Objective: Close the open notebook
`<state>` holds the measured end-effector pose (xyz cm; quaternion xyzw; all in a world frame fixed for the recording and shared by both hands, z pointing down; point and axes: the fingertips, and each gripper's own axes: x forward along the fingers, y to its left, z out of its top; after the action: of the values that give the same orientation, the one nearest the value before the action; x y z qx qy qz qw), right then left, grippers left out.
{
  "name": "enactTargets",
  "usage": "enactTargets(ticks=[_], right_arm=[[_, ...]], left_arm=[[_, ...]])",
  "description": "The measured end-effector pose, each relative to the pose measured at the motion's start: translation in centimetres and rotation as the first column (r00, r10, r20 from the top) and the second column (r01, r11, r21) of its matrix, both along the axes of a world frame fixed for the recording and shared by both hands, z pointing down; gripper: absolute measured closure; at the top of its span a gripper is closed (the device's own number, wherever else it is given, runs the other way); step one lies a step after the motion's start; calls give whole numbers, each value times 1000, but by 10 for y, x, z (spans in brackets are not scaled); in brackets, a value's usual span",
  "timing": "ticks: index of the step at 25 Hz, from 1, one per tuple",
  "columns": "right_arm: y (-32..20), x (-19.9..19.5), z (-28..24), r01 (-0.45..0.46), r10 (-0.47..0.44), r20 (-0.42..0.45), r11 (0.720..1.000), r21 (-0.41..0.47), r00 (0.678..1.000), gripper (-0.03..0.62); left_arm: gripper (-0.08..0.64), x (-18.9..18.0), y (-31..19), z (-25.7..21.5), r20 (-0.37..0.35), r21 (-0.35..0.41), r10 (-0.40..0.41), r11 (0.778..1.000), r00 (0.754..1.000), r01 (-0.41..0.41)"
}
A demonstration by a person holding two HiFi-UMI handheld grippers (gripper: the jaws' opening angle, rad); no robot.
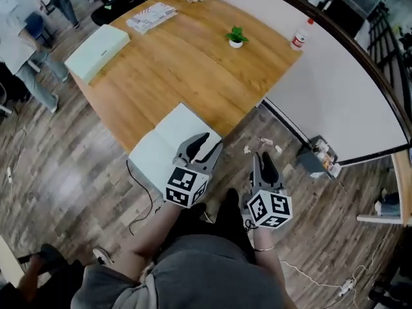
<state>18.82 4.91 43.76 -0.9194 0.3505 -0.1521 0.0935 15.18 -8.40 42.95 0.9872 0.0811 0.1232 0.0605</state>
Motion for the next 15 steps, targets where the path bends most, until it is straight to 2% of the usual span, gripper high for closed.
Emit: enactTargets(ticks=[3, 6, 8, 12, 15], right_arm=[[-25, 22, 3, 136, -136, 2, 991, -5, 991, 471], [-44, 40, 2, 274, -274, 4, 962, -8, 962, 471], [-55, 49, 0, 362, -362, 2, 932, -10, 932, 471], [-74, 54, 8, 505, -504, 23, 863, -19, 863, 472], [-91, 43, 14, 601, -600, 34, 799, -18, 799, 474]], left_arm=[[408, 4, -21, 4, 9, 6, -137, 991, 991, 137], [408, 1, -37, 5, 15, 11, -292, 956, 956, 292], [408, -4, -44, 3, 14, 13, -393, 920, 920, 392], [408, -27, -54, 2, 14, 14, -557, 831, 831, 556], [409, -56, -61, 6, 27, 15, -662, 750, 749, 662]])
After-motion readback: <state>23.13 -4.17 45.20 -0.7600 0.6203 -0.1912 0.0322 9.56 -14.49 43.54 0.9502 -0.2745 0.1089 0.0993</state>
